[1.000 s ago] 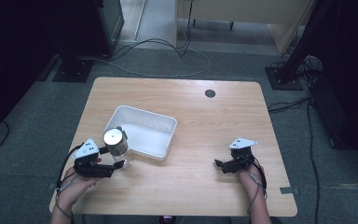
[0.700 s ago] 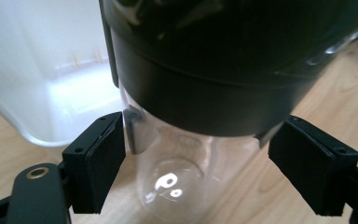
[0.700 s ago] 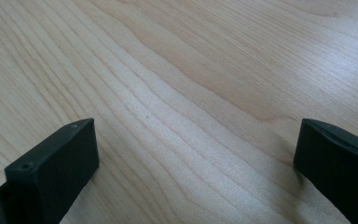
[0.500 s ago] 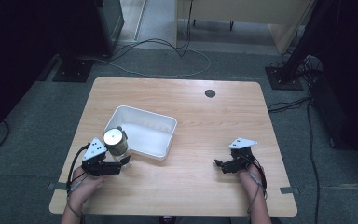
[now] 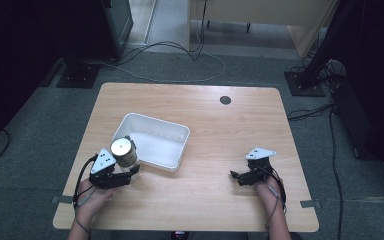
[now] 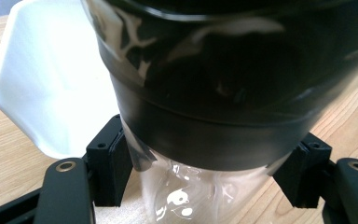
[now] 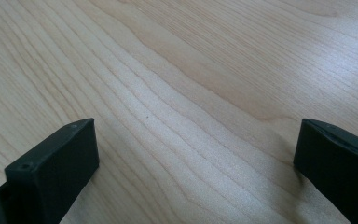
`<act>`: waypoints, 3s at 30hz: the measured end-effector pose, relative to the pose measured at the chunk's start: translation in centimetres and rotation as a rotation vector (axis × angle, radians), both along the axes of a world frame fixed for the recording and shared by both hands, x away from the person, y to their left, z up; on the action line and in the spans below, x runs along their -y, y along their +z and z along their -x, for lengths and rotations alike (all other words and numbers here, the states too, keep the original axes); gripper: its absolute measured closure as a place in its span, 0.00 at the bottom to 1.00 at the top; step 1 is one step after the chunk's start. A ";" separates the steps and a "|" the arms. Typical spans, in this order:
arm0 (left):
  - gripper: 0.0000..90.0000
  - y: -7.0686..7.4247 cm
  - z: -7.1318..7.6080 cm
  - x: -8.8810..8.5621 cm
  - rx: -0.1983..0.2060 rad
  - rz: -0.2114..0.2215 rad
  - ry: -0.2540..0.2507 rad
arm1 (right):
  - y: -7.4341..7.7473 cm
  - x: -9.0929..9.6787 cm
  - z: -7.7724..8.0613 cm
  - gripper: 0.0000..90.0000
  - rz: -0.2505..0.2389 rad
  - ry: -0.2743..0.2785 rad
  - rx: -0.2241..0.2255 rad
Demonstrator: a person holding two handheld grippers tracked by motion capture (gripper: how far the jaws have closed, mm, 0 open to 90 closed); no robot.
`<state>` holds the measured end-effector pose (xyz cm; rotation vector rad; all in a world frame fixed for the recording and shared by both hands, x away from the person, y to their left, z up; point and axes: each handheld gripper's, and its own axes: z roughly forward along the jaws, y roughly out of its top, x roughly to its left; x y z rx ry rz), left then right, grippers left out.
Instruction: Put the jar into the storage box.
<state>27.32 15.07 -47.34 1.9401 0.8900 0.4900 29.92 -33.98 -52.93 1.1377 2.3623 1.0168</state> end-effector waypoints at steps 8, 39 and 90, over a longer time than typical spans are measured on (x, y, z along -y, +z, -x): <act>0.34 0.2 0.1 -0.1 0.005 -0.016 -0.002 | 0.0 0.0 0.0 0.00 0.000 0.000 0.000; 0.34 3.8 1.2 -0.8 0.109 0.097 -0.012 | 0.0 0.0 0.0 0.00 0.001 0.000 0.000; 0.34 -1.2 -3.9 4.7 0.165 0.079 0.154 | 0.0 0.0 0.0 0.00 0.001 0.000 0.000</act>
